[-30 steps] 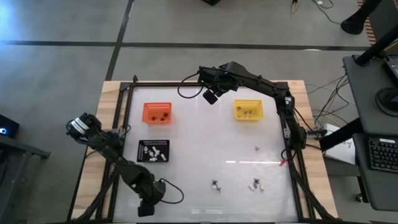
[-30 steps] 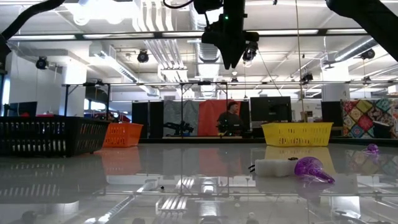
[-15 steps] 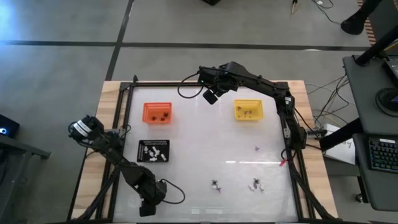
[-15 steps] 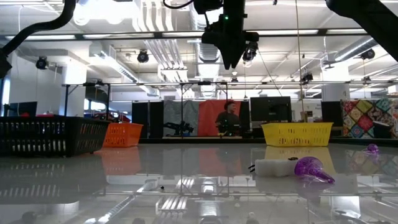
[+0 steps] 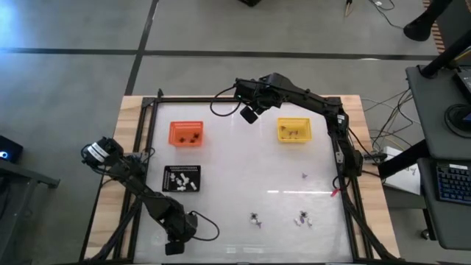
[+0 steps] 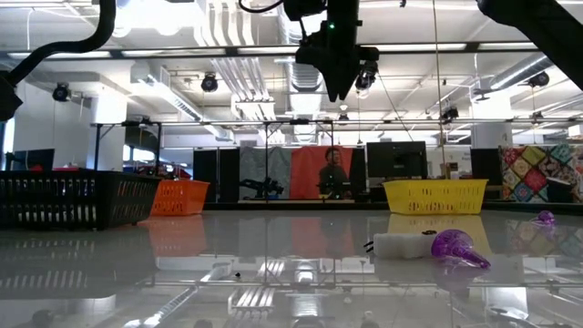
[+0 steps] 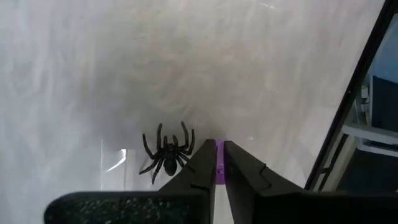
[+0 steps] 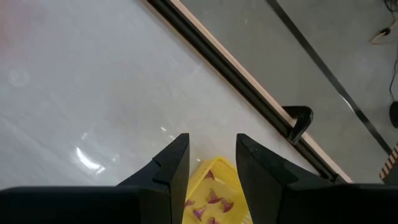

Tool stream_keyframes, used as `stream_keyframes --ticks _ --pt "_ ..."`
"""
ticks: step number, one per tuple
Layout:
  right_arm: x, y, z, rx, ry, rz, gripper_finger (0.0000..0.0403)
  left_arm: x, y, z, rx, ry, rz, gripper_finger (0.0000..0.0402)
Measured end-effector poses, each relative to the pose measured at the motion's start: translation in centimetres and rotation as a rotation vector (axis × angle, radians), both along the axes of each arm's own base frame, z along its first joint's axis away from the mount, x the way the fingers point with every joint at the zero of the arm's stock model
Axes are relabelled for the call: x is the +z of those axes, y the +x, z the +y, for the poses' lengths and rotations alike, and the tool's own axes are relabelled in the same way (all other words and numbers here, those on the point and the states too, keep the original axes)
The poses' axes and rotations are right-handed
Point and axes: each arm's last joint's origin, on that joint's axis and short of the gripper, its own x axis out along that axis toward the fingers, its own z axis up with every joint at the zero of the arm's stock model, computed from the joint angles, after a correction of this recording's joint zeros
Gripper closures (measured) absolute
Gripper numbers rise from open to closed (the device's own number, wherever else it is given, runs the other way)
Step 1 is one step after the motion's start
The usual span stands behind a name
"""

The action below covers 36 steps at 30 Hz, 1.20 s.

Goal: Sort Halloween decoration
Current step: Put the violet witch hat into the yellow bin

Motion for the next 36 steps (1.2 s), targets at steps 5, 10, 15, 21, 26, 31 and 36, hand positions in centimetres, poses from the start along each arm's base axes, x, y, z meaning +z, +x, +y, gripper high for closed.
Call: stream_keyframes --ticks 5,10,15,21,26,31,36 --pt "0.0 0.0 0.0 0.016 -0.002 0.009 0.0282 0.0 0.0 0.0 -0.032 -0.003 -0.013 0.0399" --pt "0.0 0.0 0.0 0.018 -0.002 0.010 0.0282 0.6 -0.1 0.1 -0.055 -0.016 -0.036 0.0401" --pt "0.0 0.0 0.0 0.023 -0.002 0.013 0.0282 1.6 -0.5 0.3 -0.066 -0.033 -0.049 0.0401" --pt "0.0 0.0 0.0 0.023 -0.002 0.013 0.0282 3.2 -0.7 0.5 -0.060 -0.066 -0.079 0.0401" --pt "0.7 -0.5 0.2 0.024 -0.008 -0.005 0.0282 4.7 -0.8 1.0 -0.053 -0.101 -0.118 0.0401" --pt "2.8 -1.9 0.6 0.024 -0.027 -0.058 0.0282 6.2 -0.7 1.9 -0.027 -0.120 -0.159 0.0401" --pt "5.5 -4.0 1.3 0.016 -0.050 -0.134 0.0282 7.3 -0.3 2.8 -0.016 -0.139 -0.202 0.0401"
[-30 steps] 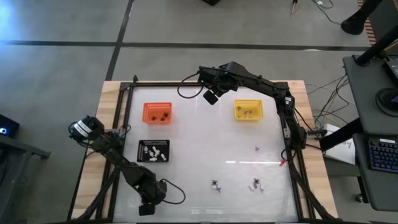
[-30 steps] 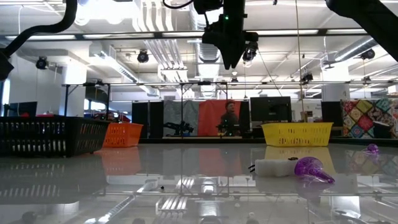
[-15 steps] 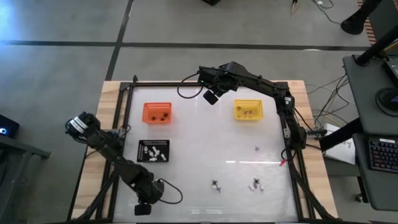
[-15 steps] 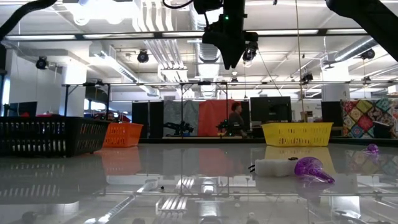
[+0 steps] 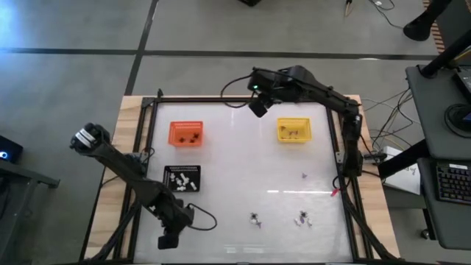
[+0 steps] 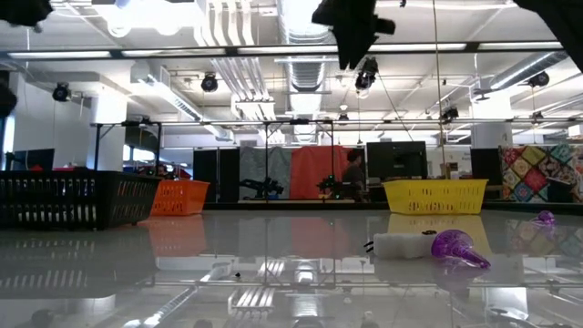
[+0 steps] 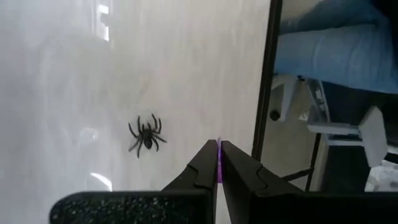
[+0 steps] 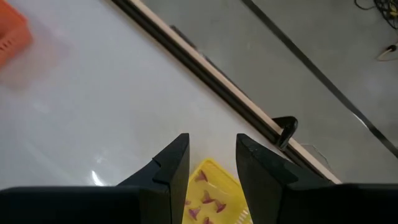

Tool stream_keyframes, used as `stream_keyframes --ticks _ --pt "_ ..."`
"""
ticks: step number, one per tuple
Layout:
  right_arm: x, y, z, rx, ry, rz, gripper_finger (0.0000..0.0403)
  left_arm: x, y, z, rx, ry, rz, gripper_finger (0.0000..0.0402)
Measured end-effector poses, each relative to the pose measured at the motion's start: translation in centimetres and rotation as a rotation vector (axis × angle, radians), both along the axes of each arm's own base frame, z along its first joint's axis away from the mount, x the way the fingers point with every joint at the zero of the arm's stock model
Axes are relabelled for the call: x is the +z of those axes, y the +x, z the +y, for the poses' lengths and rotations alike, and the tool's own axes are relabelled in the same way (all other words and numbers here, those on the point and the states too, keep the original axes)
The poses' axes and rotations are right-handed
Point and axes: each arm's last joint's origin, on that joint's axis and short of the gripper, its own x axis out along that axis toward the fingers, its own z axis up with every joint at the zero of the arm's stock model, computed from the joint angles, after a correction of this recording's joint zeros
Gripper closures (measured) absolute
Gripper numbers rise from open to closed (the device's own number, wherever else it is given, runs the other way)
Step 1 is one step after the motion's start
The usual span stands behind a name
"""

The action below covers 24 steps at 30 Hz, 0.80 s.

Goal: Sort Halloween decoration
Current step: Put the violet witch hat into the yellow bin

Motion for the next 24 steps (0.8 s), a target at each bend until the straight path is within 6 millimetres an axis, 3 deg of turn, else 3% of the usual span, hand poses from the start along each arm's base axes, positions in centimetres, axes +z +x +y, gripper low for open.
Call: stream_keyframes --ticks 10,24 --pt "4.0 -3.8 1.3 -0.027 -0.025 -0.139 0.0282 1.6 1.3 2.5 0.036 -0.024 -0.094 0.0401" --pt "5.8 -5.9 2.2 0.022 0.012 -0.210 0.0282 4.1 4.4 7.3 0.052 0.001 -0.299 0.0401"
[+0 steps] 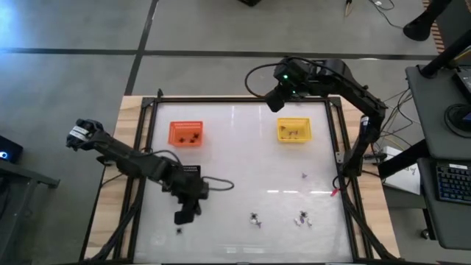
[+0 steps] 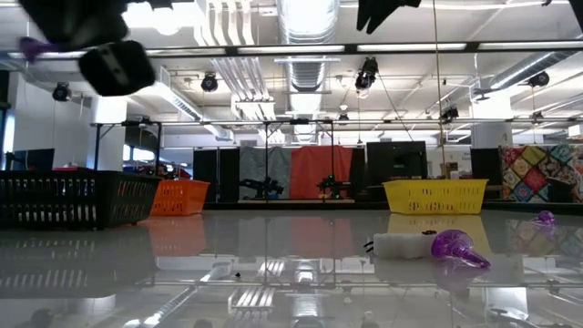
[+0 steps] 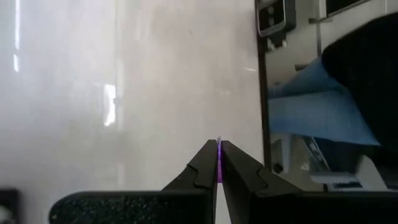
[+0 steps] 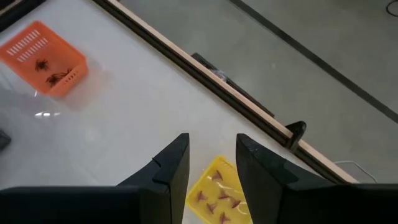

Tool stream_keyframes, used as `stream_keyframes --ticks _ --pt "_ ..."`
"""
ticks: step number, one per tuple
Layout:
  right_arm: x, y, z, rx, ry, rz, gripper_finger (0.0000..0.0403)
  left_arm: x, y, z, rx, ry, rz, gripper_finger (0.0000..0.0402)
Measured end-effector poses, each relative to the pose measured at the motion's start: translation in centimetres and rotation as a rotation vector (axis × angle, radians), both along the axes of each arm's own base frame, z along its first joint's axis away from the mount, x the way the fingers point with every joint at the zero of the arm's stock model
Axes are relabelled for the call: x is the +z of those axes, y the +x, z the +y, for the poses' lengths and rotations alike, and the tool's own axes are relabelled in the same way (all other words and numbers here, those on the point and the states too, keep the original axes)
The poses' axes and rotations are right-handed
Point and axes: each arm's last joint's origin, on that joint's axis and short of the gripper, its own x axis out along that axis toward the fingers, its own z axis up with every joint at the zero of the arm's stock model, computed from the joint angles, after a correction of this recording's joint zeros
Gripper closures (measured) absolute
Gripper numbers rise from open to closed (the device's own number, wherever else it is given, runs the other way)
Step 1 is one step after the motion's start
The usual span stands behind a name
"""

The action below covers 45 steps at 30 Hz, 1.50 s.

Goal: Sort Halloween decoration
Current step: Put the violet witch hat into the yellow bin

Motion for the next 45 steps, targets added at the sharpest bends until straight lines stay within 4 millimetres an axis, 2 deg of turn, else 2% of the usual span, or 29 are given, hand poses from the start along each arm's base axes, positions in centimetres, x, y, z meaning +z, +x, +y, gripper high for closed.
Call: stream_keyframes --ticks 8,17,23,32,39,45 --pt "0.1 -0.1 0.0 0.026 -0.014 0.016 0.0282 0.8 1.7 3.7 0.017 0.068 -0.102 0.0401" --pt "0.2 -0.3 -0.5 -0.043 -0.099 0.046 0.0282 2.3 3.2 8.7 0.036 0.169 -0.239 0.0401" --pt "0.1 -0.4 -0.7 -0.034 -0.103 0.057 0.0282 3.3 3.6 12.4 0.058 0.228 -0.308 0.0401" --pt "0.0 -0.3 -0.5 0.036 -0.070 0.064 0.0282 6.1 3.9 17.2 0.064 0.321 -0.455 0.0401" --pt "0.2 -0.6 -1.2 -0.052 -0.158 0.095 0.0282 7.6 4.8 21.0 0.072 0.421 -0.511 0.0401" --pt "0.1 -0.9 -1.8 -0.088 -0.171 0.103 0.0282 8.2 6.4 24.2 0.053 0.421 -0.552 0.0402"
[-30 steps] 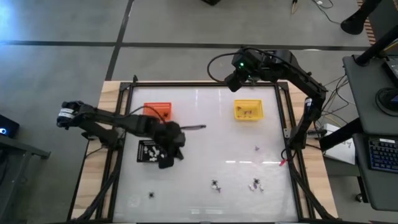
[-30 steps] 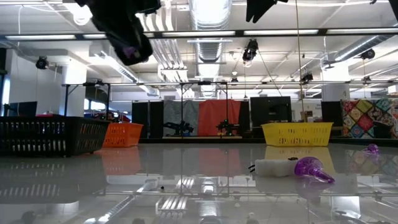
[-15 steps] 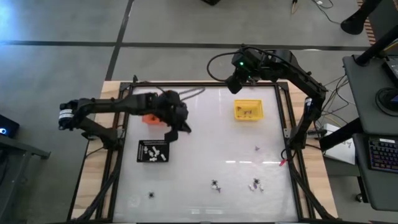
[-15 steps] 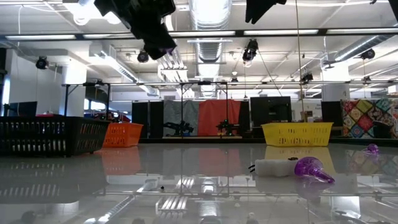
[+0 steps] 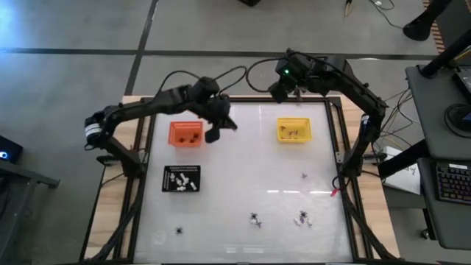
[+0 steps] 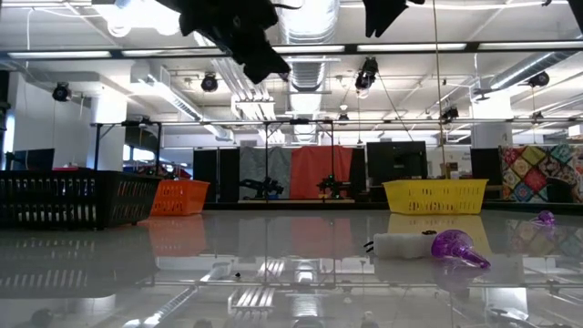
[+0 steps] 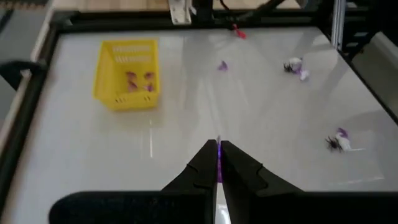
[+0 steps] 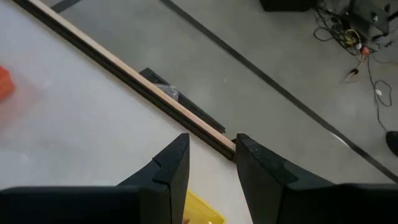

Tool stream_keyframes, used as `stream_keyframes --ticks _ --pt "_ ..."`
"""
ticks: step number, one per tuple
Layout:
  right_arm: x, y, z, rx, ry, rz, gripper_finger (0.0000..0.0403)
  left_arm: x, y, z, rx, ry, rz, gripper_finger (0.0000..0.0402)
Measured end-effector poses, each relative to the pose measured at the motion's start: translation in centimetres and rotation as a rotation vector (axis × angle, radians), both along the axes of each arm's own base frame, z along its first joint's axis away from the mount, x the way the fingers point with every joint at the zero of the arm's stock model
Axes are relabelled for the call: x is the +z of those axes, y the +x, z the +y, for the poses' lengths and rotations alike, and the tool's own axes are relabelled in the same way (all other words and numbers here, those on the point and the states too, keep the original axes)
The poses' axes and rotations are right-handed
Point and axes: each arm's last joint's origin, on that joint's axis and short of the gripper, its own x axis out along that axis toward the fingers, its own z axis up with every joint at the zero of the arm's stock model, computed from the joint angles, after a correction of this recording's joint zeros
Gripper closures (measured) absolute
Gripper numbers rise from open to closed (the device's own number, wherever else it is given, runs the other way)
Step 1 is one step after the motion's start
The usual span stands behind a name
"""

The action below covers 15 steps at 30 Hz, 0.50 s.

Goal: Sort Halloween decoration
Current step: Put the violet witch hat into the yellow bin

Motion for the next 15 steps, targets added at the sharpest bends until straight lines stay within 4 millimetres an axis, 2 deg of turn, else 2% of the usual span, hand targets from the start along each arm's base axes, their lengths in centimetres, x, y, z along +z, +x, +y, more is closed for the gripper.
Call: stream_keyframes --ticks 7,15 --pt "0.0 -0.4 -0.9 -0.075 0.011 -0.036 0.0282 -0.3 1.9 3.1 0.020 0.045 -0.003 0.0402" --pt "-0.7 -0.1 -1.0 -0.103 0.054 -0.051 0.0282 -1.1 2.6 5.4 0.000 0.087 -0.012 0.0402"
